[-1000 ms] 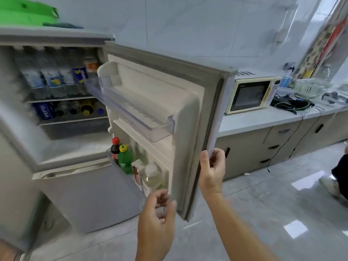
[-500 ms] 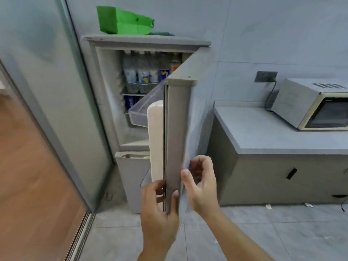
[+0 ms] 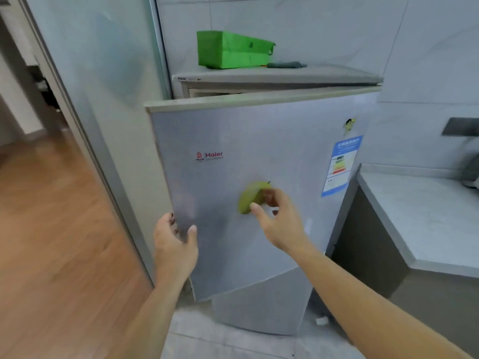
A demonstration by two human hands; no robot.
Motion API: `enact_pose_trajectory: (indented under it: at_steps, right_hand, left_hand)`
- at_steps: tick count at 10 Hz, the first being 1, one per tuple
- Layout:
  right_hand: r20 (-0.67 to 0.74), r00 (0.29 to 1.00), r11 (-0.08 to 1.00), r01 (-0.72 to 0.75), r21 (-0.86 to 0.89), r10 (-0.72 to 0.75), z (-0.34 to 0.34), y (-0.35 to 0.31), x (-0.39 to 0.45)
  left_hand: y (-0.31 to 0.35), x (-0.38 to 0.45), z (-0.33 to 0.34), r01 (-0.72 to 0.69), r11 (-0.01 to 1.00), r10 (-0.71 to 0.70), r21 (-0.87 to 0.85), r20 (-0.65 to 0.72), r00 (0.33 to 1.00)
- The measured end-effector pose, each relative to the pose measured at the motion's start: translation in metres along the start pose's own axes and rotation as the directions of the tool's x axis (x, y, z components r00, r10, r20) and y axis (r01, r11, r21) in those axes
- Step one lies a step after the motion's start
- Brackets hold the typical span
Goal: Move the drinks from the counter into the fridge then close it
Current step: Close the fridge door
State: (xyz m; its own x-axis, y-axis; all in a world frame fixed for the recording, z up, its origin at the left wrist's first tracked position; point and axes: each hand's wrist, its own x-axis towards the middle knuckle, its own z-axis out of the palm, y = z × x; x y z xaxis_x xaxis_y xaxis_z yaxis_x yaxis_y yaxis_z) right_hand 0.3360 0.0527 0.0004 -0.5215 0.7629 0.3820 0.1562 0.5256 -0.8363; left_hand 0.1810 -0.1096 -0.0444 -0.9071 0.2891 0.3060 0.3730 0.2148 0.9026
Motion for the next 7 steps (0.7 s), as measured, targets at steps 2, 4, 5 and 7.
enact_pose_trajectory:
  at_steps: [2, 4, 5, 7]
  right_hand:
    - [-0.080, 0.997, 0.990, 0.002, -0.142, -0.013, 0.007, 0.017, 0.079]
    - [-0.049, 0.997, 0.956, -0.078, -0.284, 0.067, 0.016, 0.032, 0.123]
    - [-0.085, 0.992, 0.952, -0.110, -0.286, 0.089, 0.020, 0.034, 0.127]
    - [0.007, 0.987, 0.962, -0.153, -0.225, 0.159, 0.018, 0.028, 0.111]
  left_hand:
    - [0.031, 0.070, 0.062, -0.154, 0.981, 0.133, 0.121, 0.163, 0.978]
    - [0.034, 0.137, 0.129, -0.243, 0.954, 0.130, 0.176, 0.488, 0.863]
    - [0.019, 0.149, 0.140, -0.244, 0.957, 0.137, 0.160, 0.494, 0.859]
    - [-0.018, 0.120, 0.124, -0.165, 0.982, 0.098, 0.087, 0.512, 0.853]
